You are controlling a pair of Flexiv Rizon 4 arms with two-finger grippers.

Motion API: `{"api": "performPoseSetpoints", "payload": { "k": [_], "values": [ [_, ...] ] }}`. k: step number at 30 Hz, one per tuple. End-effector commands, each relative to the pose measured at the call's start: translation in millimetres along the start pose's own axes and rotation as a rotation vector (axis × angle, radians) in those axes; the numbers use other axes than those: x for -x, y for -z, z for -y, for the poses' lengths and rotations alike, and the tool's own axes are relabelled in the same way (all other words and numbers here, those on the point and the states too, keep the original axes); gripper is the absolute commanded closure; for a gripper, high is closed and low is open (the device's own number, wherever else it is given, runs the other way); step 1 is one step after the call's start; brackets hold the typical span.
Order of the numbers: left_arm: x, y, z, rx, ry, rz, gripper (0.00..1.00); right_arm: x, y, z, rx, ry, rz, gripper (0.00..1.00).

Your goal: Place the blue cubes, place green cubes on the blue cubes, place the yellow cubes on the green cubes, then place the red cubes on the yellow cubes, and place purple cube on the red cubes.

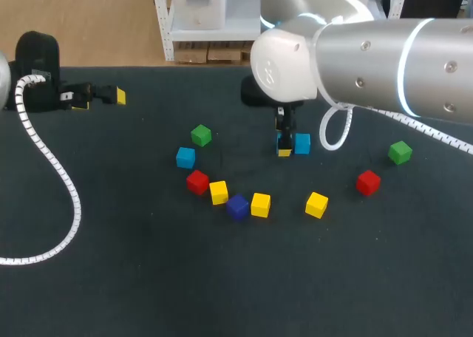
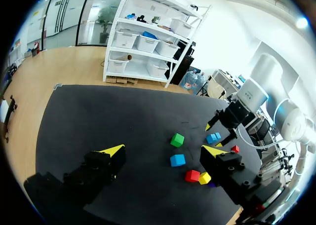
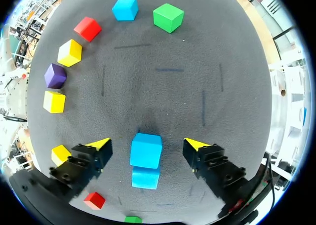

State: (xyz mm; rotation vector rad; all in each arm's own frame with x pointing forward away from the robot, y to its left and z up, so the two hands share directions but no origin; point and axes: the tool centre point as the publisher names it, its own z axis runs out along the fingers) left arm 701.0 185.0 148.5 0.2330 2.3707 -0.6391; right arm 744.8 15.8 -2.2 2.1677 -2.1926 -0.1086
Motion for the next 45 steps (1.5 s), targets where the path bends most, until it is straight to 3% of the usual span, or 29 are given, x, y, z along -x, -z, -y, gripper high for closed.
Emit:
{"api": "performPoseSetpoints", "payload": {
  "k": [1, 13, 26, 34, 45],
  "values": [
    [0.1, 0.3, 0.3, 0.001, 0.0, -0.001, 0.0, -2.0, 6.5, -2.3, -0.008, 0.001, 0.01, 0.0],
    [0.1, 0.3, 0.3, 0.001, 0.0, -0.001, 0.0, -21.2, 63.4, -1.1, -0.069, -0.067, 0.124, 0.0],
    [0.1, 0.3, 0.3, 0.001, 0.0, -0.001, 0.0, -67.4, 131.4, 6.1, -0.162, -0.235, 0.285, 0.0],
    [0.1, 0.3, 0.3, 0.001, 0.0, -0.001, 0.0, -95.3, 150.8, 5.3, -0.203, -0.325, 0.364, 0.0],
    [0.1, 0.3, 0.3, 0.001, 0.0, -0.001, 0.0, -117.0, 182.4, 5.2, -0.292, -0.436, 0.498, 0.0]
  ]
}}
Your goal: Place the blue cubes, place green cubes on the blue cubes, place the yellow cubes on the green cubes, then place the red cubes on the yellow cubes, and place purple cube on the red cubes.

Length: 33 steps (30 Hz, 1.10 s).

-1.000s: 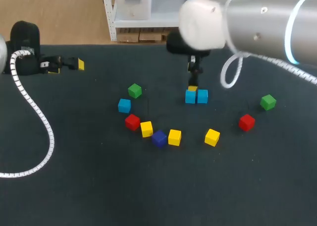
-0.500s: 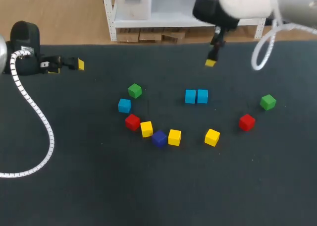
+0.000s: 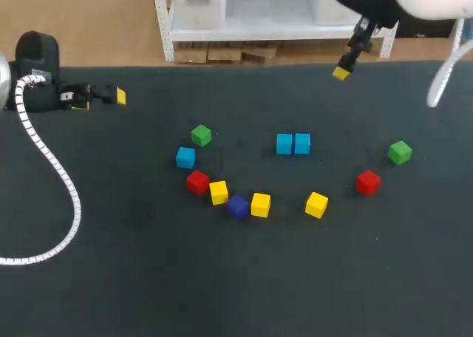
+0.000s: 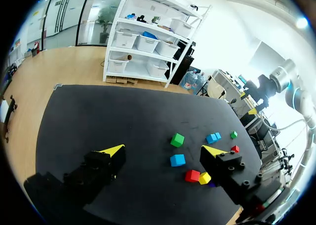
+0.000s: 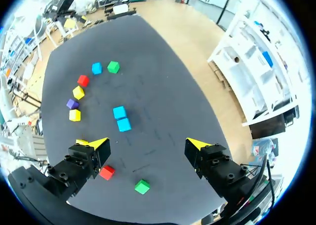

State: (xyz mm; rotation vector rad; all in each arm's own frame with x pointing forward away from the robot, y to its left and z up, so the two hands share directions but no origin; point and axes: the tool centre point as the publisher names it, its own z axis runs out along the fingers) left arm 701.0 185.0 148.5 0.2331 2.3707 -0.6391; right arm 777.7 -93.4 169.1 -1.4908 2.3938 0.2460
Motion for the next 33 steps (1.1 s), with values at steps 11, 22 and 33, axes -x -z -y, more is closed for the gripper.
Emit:
{"api": "performPoseSetpoints", "payload": {
  "k": [11, 22, 33],
  "values": [
    [0.1, 0.3, 0.3, 0.001, 0.0, -0.001, 0.0, -32.6, 39.5, 4.5, -0.131, -0.123, 0.237, 0.0],
    [0.1, 0.3, 0.3, 0.001, 0.0, -0.001, 0.0, -69.7, 53.8, 11.2, -0.157, -0.254, 0.335, 0.0],
    [0.1, 0.3, 0.3, 0.001, 0.0, -0.001, 0.0, -109.6, 60.2, 19.8, -0.173, -0.372, 0.419, 0.0]
  ]
}}
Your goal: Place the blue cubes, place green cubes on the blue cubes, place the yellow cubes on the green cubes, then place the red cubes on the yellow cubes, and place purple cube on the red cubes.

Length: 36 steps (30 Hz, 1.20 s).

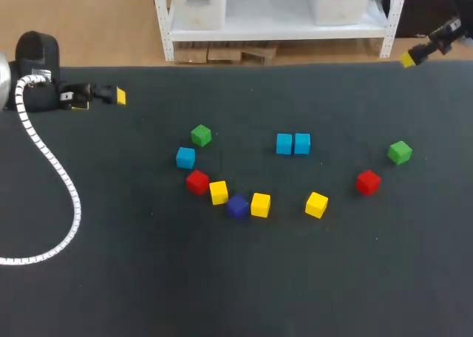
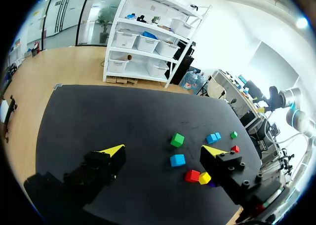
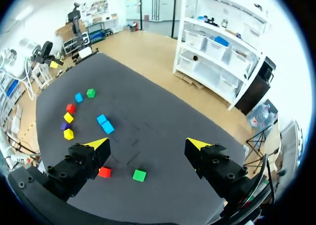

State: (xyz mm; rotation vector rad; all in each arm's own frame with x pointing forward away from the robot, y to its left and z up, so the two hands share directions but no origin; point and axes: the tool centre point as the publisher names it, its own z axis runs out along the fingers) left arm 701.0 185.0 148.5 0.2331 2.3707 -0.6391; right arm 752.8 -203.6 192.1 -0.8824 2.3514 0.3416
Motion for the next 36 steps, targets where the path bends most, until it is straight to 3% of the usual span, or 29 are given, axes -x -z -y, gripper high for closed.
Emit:
{"api": "performPoseSetpoints", "payload": {
  "k": [1, 15, 36],
  "values": [
    [0.1, 0.3, 0.3, 0.001, 0.0, -0.001, 0.0, -17.6, 5.6, -0.4, -0.004, -0.031, 0.124, 0.0],
    [0.1, 0.3, 0.3, 0.001, 0.0, -0.001, 0.0, -38.5, 10.4, 11.3, -0.071, -0.078, 0.145, 0.0],
    [0.1, 0.3, 0.3, 0.001, 0.0, -0.001, 0.0, -36.4, 10.0, 12.4, -0.049, -0.069, 0.126, 0.0]
  ]
}}
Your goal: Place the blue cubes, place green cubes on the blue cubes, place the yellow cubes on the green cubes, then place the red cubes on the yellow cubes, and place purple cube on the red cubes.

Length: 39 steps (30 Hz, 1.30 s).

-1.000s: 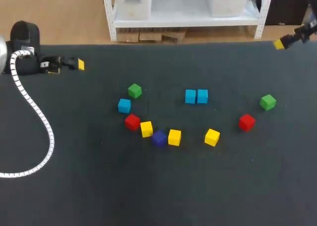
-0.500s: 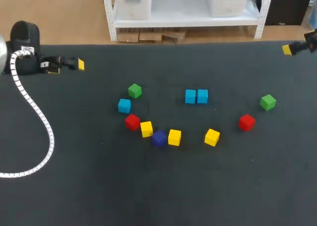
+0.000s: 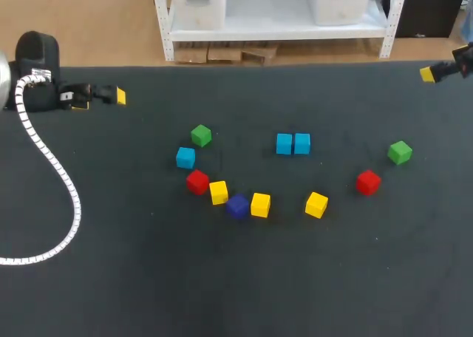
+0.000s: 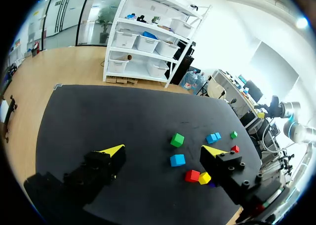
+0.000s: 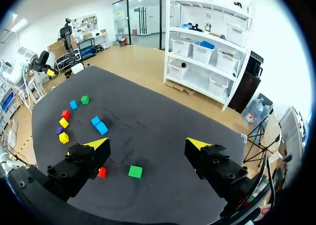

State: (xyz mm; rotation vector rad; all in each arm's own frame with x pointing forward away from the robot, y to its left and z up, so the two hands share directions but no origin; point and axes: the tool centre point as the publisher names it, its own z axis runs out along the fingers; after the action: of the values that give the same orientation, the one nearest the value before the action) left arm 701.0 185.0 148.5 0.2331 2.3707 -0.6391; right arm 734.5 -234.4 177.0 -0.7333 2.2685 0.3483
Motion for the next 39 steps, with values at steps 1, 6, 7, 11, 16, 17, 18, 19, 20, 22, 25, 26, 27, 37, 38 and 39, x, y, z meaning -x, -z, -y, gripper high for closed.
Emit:
{"api": "performPoseSetpoints", "payload": {
  "k": [1, 6, 7, 11, 16, 17, 18, 19, 20, 22, 25, 26, 27, 37, 38, 39],
  "values": [
    [0.1, 0.3, 0.3, 0.001, 0.0, -0.001, 0.0, -0.1, 0.6, 1.2, 0.007, 0.001, 0.001, 0.0],
    [0.1, 0.3, 0.3, 0.001, 0.0, -0.001, 0.0, -0.1, 0.6, 1.2, 0.007, 0.001, 0.001, 0.0],
    [0.1, 0.3, 0.3, 0.001, 0.0, -0.001, 0.0, -0.1, 0.6, 1.2, 0.007, 0.001, 0.001, 0.0],
    [0.1, 0.3, 0.3, 0.001, 0.0, -0.001, 0.0, -0.1, 0.6, 1.2, 0.007, 0.001, 0.001, 0.0],
    [5.3, 7.9, 5.3, 0.074, -0.06, -0.037, 0.0, -0.1, 0.6, 1.2, 0.007, 0.001, 0.001, 0.0],
    [6.1, 10.4, 8.3, 0.097, -0.08, -0.047, 0.0, -0.1, 0.6, 1.2, 0.007, 0.001, 0.001, 0.0],
    [6.8, 12.1, 10.4, 0.111, -0.09, -0.05, 0.0, -0.1, 0.6, 1.2, 0.007, 0.001, 0.001, 0.0],
    [6.7, 13.4, 14.2, 0.129, -0.117, -0.059, 0.0, -0.1, 0.6, 1.2, 0.007, 0.001, 0.001, 0.0],
    [6.2, 13.4, 16.7, 0.149, -0.134, -0.06, 0.0, -0.1, 0.6, 1.2, 0.007, 0.001, 0.001, 0.0],
    [4.1, 12.0, 22.8, 0.18, -0.166, -0.084, 0.0, -0.1, 0.6, 1.2, 0.007, 0.001, 0.001, 0.0],
    [-0.9, 6.1, 33.3, 0.272, -0.264, -0.142, 0.0, -0.1, 0.6, 1.2, 0.007, 0.001, 0.001, 0.0],
    [-2.6, 3.1, 38.0, 0.318, -0.32, -0.173, 0.0, -0.1, 0.6, 1.2, 0.007, 0.001, 0.001, 0.0],
    [-4.9, -0.8, 44.3, 0.339, -0.368, -0.204, 0.0, -0.1, 0.6, 1.2, 0.007, 0.001, 0.001, 0.0],
    [-15.4, -49.8, 90.7, 0.36, -0.795, -0.39, 0.0, -0.1, 0.6, 1.2, 0.007, 0.001, 0.001, 0.0],
    [-17.7, -51.9, 93.1, 0.355, -0.844, -0.412, 0.0, -0.1, 0.6, 1.2, 0.007, 0.001, 0.001, 0.0],
    [-19.9, -54.8, 94.5, 0.348, -0.893, -0.422, 0.0, -0.1, 0.6, 1.2, 0.007, 0.001, 0.001, 0.0]
  ]
}}
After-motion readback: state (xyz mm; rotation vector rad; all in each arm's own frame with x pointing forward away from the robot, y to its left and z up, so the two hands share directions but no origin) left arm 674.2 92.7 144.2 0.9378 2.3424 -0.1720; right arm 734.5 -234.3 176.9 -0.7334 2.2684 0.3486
